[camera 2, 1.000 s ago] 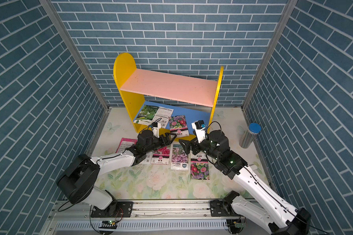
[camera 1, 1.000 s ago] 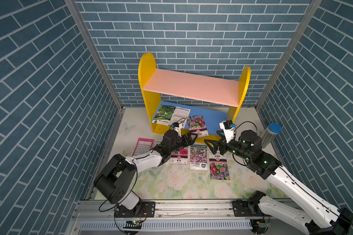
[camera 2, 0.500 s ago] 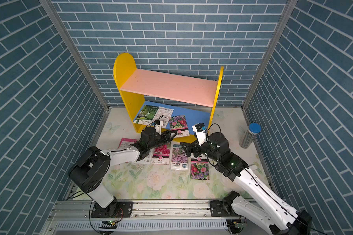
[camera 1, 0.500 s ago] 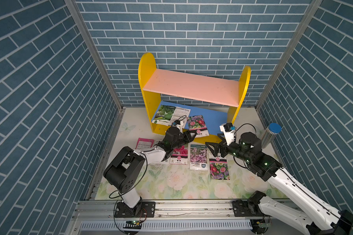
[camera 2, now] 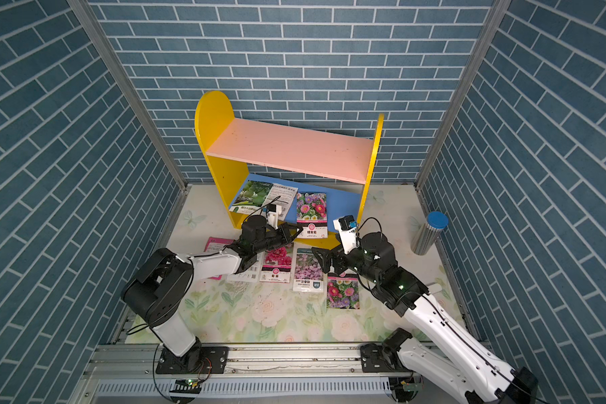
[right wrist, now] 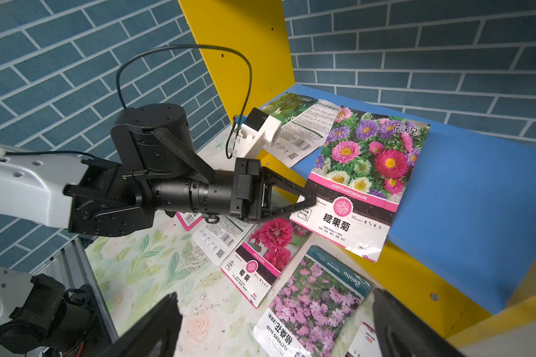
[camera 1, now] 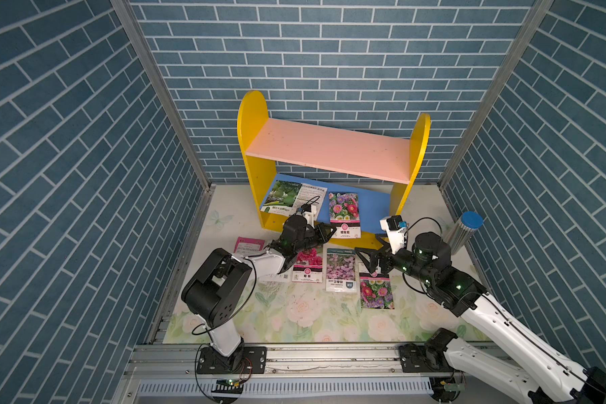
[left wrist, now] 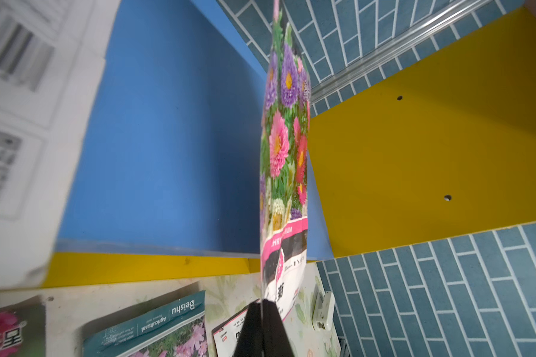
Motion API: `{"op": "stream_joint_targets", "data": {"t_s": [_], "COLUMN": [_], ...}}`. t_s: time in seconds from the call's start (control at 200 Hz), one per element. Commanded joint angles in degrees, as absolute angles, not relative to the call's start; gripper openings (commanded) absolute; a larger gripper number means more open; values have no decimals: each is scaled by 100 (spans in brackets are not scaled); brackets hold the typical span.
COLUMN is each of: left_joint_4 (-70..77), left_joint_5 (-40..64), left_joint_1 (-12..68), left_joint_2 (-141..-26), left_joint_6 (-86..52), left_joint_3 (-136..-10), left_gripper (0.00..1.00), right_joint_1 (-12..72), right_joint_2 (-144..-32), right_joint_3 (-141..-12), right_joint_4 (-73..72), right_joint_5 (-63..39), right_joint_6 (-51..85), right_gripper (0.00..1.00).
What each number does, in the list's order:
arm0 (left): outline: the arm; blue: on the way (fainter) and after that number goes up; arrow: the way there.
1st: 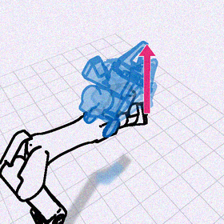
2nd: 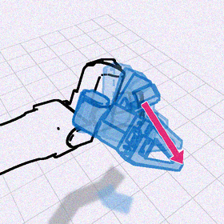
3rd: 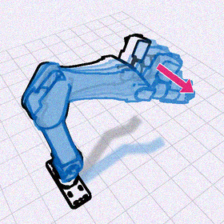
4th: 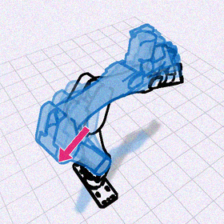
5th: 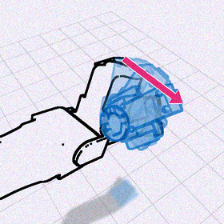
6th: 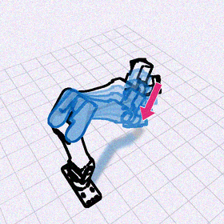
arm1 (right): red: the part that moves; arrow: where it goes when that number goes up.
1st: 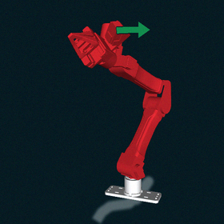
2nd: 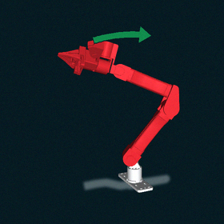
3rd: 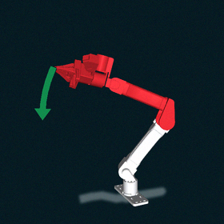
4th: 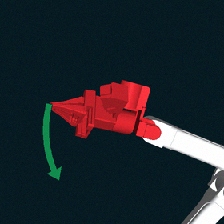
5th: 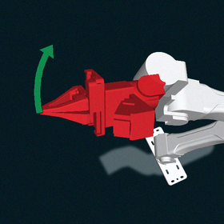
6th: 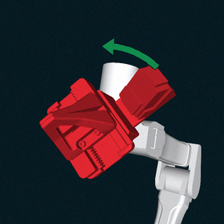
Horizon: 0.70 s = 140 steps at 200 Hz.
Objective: Take the seed bag off the shelf
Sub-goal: Pick up the seed packet from the shelf.
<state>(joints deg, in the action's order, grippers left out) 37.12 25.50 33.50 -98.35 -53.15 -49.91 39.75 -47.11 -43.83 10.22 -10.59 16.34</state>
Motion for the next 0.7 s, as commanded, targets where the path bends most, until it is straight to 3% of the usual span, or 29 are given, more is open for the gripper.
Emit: {"op": "stream_joint_targets", "data": {"t_s": [0.0, 0.305, 0.695], "left_joint_4": [3543, 2033, 1951], "left_joint_5": [2969, 3484, 4505], "left_joint_1": [3328, 3324, 3374], "left_joint_2": [-9480, -8162, -6144], "left_joint_6": [-4842, -3532, -3165], "left_joint_3": [-5036, -4691, -3825], "left_gripper": [0, 0, 0], "right_joint_1": [3956, 3115, 2679], "right_joint_2": [-4474, -4146, -4240], "right_joint_3": [-4201, -3567, -3100], "right_joint_4": [912, -13, -1999], "right_joint_5": [-1086, -2769, -4382], "right_joint_6": [1973, 2679, 3930], "right_gripper": [97, 91, 81]}}
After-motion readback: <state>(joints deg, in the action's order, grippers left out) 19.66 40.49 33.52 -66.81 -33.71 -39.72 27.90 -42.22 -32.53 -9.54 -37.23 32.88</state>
